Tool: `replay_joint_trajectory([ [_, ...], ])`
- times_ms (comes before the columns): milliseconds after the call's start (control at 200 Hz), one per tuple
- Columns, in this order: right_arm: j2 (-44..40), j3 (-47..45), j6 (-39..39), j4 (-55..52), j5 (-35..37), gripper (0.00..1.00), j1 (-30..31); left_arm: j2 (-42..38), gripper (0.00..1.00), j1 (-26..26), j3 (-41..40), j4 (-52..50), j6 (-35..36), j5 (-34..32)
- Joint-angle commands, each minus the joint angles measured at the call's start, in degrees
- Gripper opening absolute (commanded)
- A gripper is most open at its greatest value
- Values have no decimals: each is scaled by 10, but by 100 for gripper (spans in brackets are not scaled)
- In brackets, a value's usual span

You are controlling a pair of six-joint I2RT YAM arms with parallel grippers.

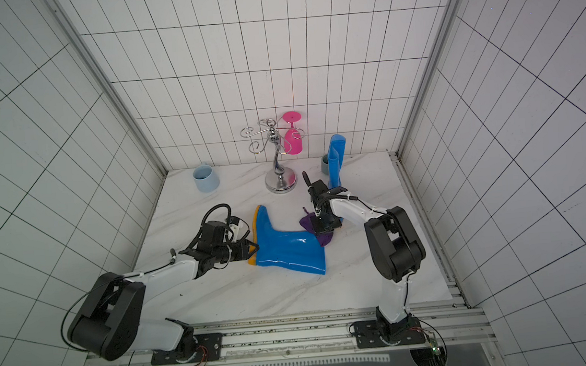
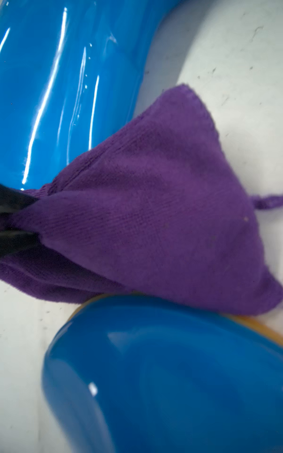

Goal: Wipe the rubber boots with a cloth
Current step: Wipe the dirt off the rubber boot, then place the cleaning item at the center of the board.

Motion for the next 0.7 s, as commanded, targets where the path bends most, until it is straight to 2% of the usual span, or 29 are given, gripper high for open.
replay_joint_trajectory([
  [0, -32, -5, -15, -29, 0, 0, -11, 24, 40, 2, -9, -43, 7, -24],
  [105, -66, 51, -12, -52, 12, 0, -30, 24, 40, 3, -10, -43, 7, -24],
  [240, -124, 79, -7, -76, 35, 0, -92, 22, 40, 4, -10, -42, 6, -24],
  [395, -174, 49, 10, -70, 30, 0, -166, 20, 40, 5, -12, -40, 6, -22],
  [560, -184, -7, 23, -50, 84, 0, -190, 19, 40, 5, -13, -40, 6, -21],
  [700, -167, -56, 30, -11, 85, 0, -206, 18, 40, 5, -13, -39, 6, -21],
])
